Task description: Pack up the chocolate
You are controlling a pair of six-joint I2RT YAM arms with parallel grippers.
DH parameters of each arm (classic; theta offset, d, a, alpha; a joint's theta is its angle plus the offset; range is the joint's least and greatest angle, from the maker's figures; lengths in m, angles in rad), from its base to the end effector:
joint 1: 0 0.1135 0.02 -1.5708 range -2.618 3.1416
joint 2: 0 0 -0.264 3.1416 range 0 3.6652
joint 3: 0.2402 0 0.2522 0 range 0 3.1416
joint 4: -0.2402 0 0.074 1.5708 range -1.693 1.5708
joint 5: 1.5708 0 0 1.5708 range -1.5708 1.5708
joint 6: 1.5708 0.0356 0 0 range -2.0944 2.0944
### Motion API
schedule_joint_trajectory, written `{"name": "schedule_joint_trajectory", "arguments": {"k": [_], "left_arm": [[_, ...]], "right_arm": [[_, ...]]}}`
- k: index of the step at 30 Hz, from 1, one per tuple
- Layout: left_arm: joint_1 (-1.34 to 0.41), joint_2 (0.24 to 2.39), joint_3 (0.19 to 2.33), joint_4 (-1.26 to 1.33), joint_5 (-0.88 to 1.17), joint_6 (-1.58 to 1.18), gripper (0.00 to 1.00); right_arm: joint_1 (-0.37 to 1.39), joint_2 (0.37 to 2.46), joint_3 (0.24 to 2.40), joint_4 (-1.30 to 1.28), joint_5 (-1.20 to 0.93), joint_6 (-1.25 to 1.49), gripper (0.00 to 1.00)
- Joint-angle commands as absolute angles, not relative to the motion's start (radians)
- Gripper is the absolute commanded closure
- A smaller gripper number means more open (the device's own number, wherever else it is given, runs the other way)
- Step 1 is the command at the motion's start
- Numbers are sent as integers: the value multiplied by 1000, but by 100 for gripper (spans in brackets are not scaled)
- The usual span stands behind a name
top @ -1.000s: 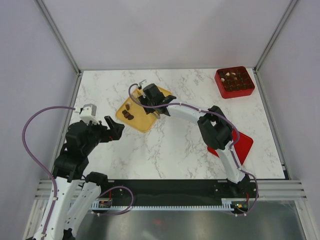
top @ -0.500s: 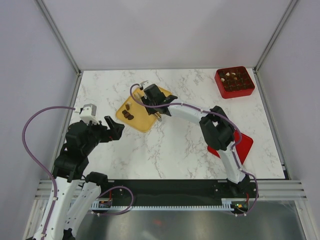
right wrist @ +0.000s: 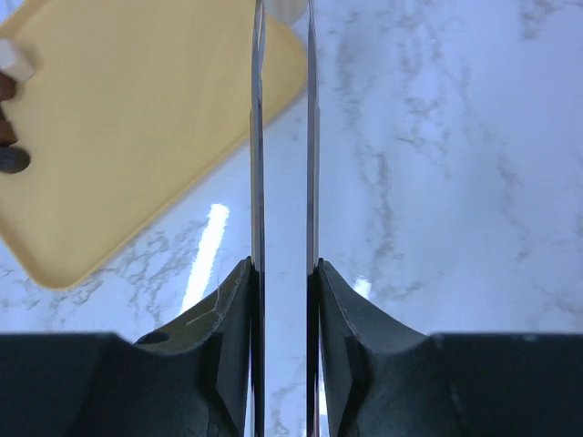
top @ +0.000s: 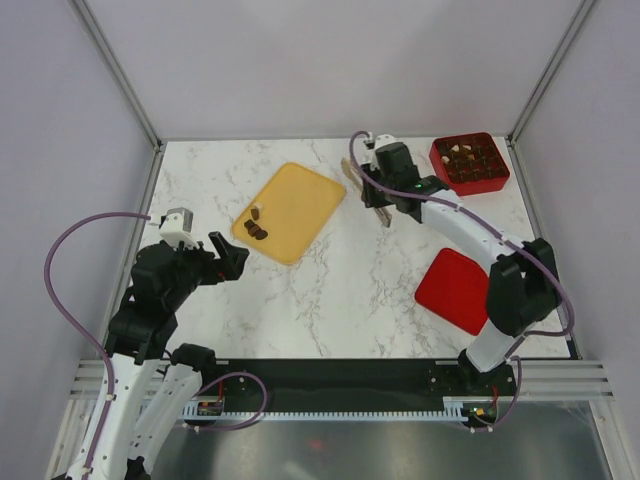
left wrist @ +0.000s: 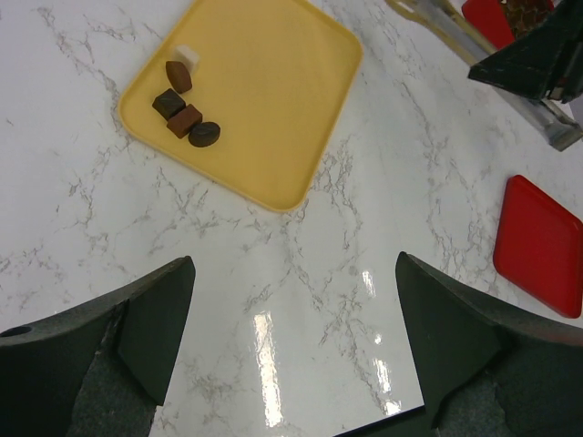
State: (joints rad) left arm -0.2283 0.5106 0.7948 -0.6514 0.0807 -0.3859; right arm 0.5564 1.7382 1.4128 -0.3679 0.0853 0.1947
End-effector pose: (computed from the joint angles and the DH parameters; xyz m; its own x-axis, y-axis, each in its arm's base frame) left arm 0.1067 -0.0277 0.3295 -0.4365 -0.2837 -0.8538 0.1453 0.9143 -0.3781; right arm 0.3408 0.2084 0.2824 -0.6235 -0.1607 -0.7651 -0.3567 0.9293 0.0954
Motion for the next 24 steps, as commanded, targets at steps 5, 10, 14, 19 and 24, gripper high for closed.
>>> {"name": "schedule_joint_trajectory", "arguments": {"k": [5, 10, 14, 19, 24], "left_arm": [[-224, 512, 788, -621, 78, -373, 0], [-222, 509, 788, -623, 80, -373, 0], [-224, 509, 788, -623, 80, -373, 0], [-222, 506, 788, -621, 78, -371, 0], [-224, 506, 788, -621, 80, -371, 0]], "right_arm": [[260, 1546, 1324, -428, 118, 227, 68], [73, 1555, 1357, -471, 150, 239, 68], [-26, 1603, 1428, -491, 144, 255, 68], [-98, 1663, 1509, -508, 130, 265, 68], [-156, 1752, 1572, -531, 110, 279, 68]]}}
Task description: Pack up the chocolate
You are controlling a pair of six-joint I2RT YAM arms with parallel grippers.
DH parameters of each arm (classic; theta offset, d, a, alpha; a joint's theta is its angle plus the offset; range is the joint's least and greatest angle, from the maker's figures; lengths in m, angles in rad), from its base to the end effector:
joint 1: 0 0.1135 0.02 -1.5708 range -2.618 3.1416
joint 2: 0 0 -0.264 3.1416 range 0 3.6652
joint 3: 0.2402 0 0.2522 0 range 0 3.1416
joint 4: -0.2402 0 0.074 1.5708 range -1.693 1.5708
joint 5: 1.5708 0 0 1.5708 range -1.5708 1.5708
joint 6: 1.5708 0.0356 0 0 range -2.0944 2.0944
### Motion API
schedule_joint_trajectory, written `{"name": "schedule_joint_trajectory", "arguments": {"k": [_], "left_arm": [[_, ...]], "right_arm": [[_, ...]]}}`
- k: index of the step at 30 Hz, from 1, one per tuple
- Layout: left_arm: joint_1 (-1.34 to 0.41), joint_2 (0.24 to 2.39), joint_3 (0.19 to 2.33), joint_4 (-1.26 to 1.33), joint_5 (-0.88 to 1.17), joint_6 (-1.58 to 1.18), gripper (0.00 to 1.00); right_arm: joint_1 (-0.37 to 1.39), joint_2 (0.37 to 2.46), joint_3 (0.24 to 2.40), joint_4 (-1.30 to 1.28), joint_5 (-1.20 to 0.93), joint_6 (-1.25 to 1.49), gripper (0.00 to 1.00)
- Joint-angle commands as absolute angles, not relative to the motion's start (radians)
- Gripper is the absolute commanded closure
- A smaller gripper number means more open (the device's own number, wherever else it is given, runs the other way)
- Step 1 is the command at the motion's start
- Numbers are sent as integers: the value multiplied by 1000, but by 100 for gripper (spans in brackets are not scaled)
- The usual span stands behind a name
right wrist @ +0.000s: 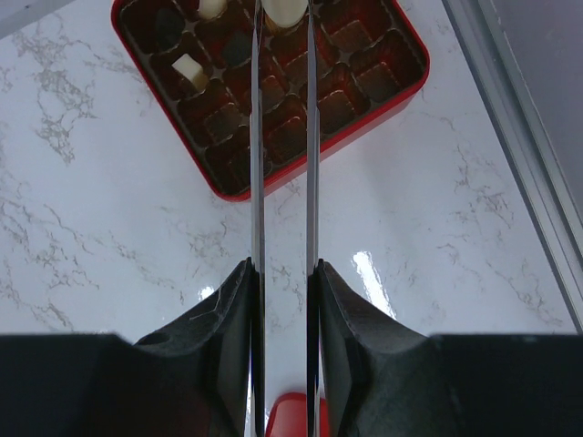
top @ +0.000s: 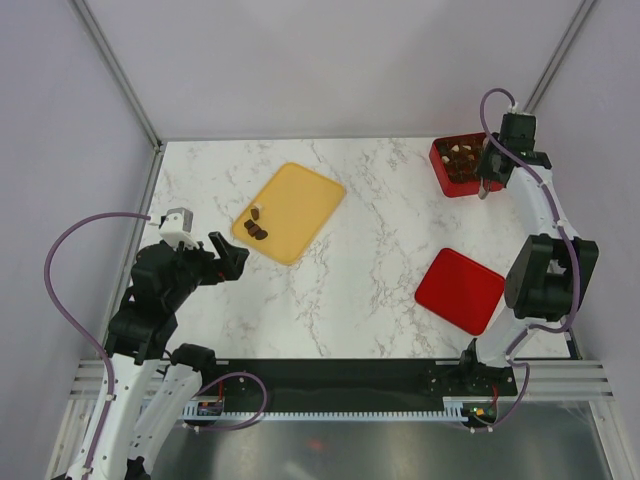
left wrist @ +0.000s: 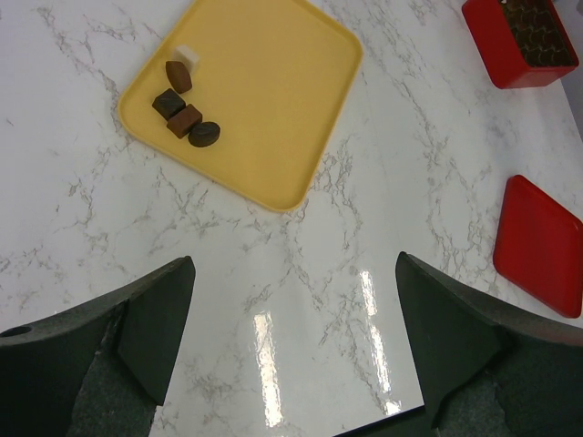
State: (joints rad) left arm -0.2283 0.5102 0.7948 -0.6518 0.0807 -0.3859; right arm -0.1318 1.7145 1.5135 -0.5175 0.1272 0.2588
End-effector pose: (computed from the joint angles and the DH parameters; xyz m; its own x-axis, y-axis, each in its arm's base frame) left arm 0.1066 -0.0277 0.3295 -0.4365 -0.2837 -0.8538 0.1453 0.9143 -0.3781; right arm 0.3881 -0.0560 0.3127 -0.5732 0.3321 -0.7491 0.3845 0.9163 0.1119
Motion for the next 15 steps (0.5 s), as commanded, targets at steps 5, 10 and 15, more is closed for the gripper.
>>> {"name": "schedule_joint_trajectory", "arguments": {"k": [5, 10, 15], "left_arm": [[-222, 506, 788, -623, 81, -371, 0], [-222, 512, 787, -621, 81, -373, 0], [-222, 512, 788, -621, 78, -371, 0]], "right_arm": [[-182, 1819, 1620, -535, 104, 272, 67], [-199, 1868, 1661, -538, 103, 276, 66], [-212, 1907, 1690, -548, 106, 273, 66]]}}
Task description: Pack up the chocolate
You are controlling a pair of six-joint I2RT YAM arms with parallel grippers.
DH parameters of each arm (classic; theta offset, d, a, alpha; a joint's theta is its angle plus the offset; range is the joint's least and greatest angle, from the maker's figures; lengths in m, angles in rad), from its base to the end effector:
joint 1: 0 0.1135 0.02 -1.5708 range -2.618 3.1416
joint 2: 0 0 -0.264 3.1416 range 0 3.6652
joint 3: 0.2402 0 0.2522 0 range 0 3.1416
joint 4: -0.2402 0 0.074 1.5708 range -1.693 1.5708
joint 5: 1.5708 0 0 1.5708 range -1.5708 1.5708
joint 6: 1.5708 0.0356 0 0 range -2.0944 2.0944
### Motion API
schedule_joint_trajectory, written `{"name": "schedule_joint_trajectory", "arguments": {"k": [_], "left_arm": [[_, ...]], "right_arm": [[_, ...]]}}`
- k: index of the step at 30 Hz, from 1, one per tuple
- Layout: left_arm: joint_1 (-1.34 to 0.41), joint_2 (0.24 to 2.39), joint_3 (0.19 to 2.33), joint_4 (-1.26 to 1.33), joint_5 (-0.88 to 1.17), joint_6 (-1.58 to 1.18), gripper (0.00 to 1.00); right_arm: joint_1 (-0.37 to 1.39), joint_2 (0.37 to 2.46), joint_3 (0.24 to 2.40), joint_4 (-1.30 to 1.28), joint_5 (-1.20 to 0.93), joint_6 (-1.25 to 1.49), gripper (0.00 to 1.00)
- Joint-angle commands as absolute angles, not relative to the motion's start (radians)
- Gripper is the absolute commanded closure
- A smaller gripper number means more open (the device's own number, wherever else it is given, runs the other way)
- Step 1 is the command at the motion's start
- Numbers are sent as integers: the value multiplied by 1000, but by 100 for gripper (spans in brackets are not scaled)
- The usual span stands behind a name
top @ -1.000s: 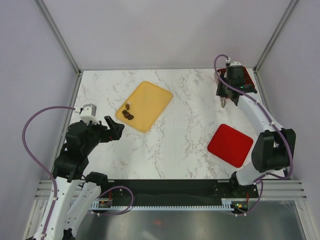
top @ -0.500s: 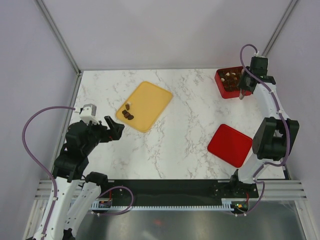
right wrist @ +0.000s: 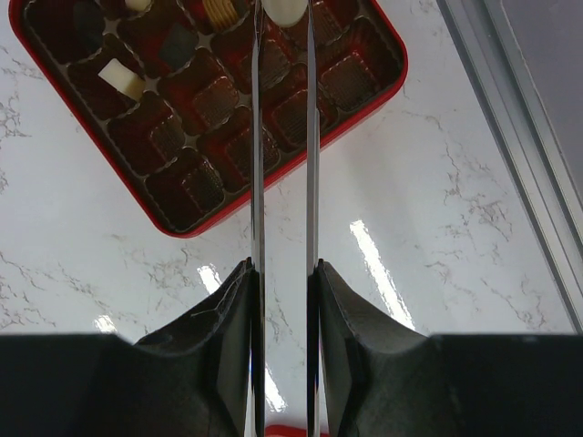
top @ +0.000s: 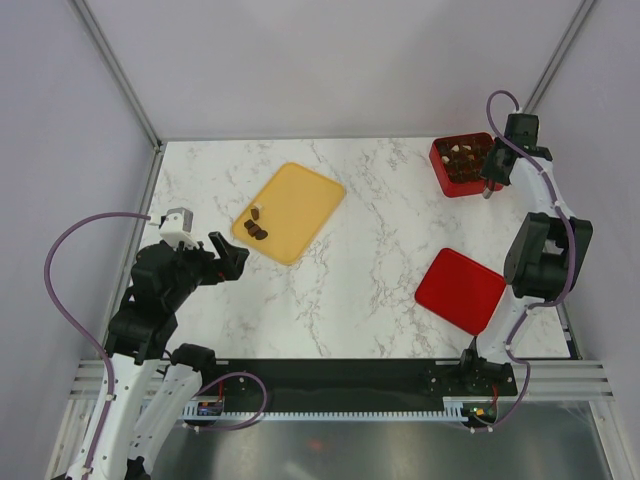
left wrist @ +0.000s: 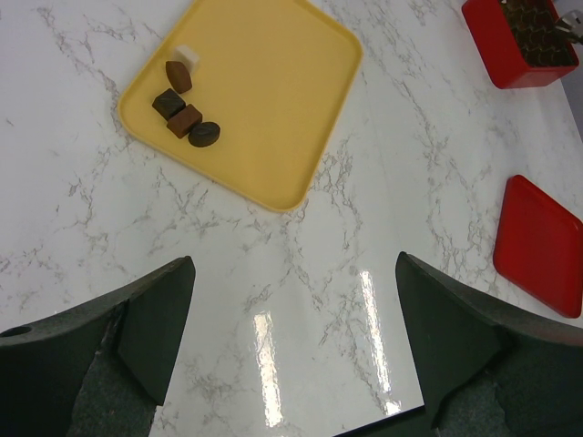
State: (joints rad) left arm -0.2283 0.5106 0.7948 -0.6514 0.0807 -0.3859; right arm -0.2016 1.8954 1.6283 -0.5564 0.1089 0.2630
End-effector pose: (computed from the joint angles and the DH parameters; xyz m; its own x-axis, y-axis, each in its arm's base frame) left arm 0.1067 -0.0277 0.3295 -0.4365 -0.2837 -0.8538 0.1453 0.9143 -0.3781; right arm 0.4212 -0.0900 0.2767 -0.6234 0.3912 -0.6770 0.4489 0.8880 0.0997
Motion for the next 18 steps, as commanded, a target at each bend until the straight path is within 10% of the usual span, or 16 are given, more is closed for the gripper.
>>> {"name": "schedule_joint_trajectory", "arguments": {"k": [1, 18], "left_arm": [[-224, 512, 788, -621, 80, -373, 0], [-222, 518, 787, -623, 80, -373, 0]], "right_arm": [[-215, 1914, 1700, -549, 107, 273, 66], [-230, 1953, 1701, -563, 107, 276, 63]]}}
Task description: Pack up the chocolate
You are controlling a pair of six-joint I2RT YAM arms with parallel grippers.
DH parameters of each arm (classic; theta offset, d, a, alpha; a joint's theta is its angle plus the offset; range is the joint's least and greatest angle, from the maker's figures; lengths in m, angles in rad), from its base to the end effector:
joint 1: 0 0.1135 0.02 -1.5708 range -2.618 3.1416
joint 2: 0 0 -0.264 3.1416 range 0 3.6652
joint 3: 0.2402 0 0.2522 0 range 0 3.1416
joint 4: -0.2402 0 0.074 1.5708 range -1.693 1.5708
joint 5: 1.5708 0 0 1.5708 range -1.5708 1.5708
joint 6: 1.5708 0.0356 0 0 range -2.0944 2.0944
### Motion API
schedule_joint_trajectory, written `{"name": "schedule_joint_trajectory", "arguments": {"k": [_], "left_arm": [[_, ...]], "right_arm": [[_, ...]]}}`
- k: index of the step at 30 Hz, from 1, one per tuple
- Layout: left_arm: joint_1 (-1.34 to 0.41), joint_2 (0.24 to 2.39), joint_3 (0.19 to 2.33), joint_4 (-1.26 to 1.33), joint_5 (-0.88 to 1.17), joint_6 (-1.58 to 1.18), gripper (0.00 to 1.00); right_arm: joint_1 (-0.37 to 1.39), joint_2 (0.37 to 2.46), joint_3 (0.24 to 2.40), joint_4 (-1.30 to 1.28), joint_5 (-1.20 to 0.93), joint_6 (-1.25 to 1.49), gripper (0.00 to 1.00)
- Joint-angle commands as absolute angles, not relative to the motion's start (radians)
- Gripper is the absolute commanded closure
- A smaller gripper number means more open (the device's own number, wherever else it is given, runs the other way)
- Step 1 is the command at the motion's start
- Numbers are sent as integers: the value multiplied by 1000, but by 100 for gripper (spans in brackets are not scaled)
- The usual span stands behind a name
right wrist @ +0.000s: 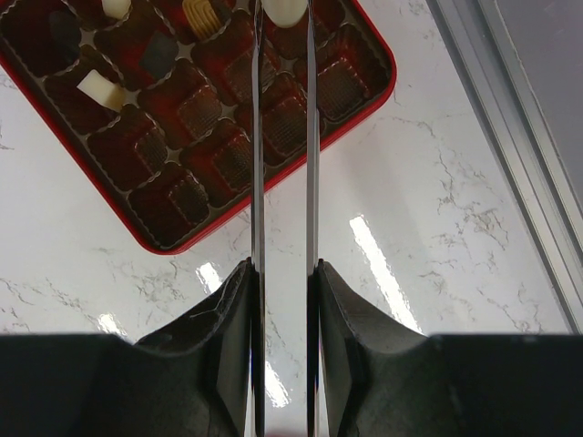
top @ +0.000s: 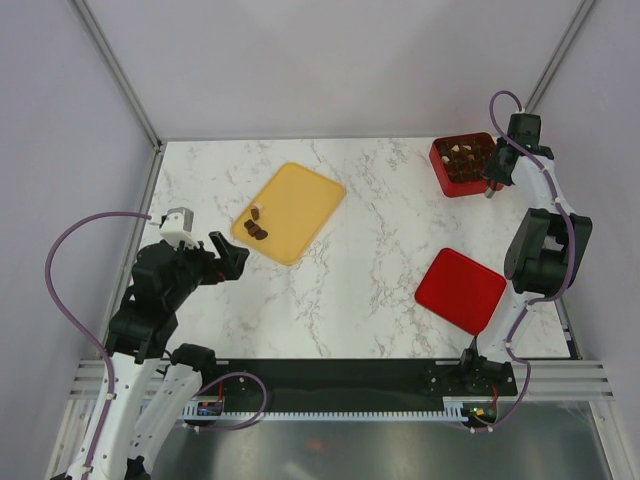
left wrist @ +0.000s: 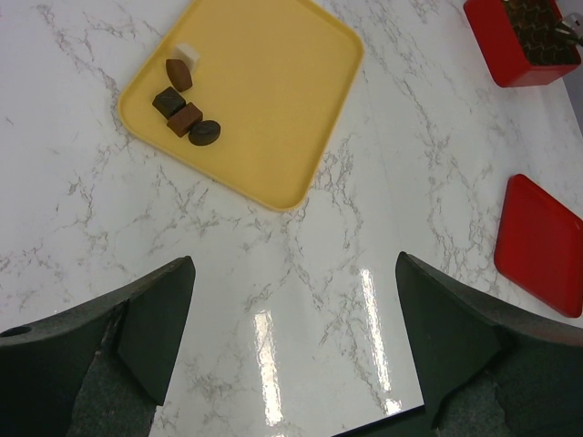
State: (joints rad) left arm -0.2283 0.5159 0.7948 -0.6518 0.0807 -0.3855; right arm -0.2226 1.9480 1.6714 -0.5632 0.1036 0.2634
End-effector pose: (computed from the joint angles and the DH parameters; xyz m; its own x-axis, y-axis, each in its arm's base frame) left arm 0.1078 -0.0280 0.3290 -0.4411 -0.2823 -0.8519 0.1434 0.9149 -0.3774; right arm 0.4306 -0.1012 0.2683 -0.6264 0.4073 -0.6646 0.4661 0.8791 0.0995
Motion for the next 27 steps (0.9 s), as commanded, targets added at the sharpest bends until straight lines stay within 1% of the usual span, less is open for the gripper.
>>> {"name": "schedule_joint_trajectory", "arguments": {"k": [1, 3, 10, 20, 27], "left_arm": [[-222, 518, 788, -623, 80, -373, 0], [-224, 517, 788, -621, 80, -373, 0], [-224, 515, 788, -623, 77, -371, 0], [-222, 515, 788, -623, 75, -371, 0], [-222, 515, 788, -621, 75, -373, 0]], "right_arm": [[-230, 1953, 1700, -563, 112, 275, 62], [-232, 1956, 1701, -565, 115, 275, 61], [-235, 1960, 1697, -565, 123, 270, 60], [-238, 1970, 1718, -564, 106, 270, 55], [-238, 1945, 1720, -564, 84, 275, 54]]}}
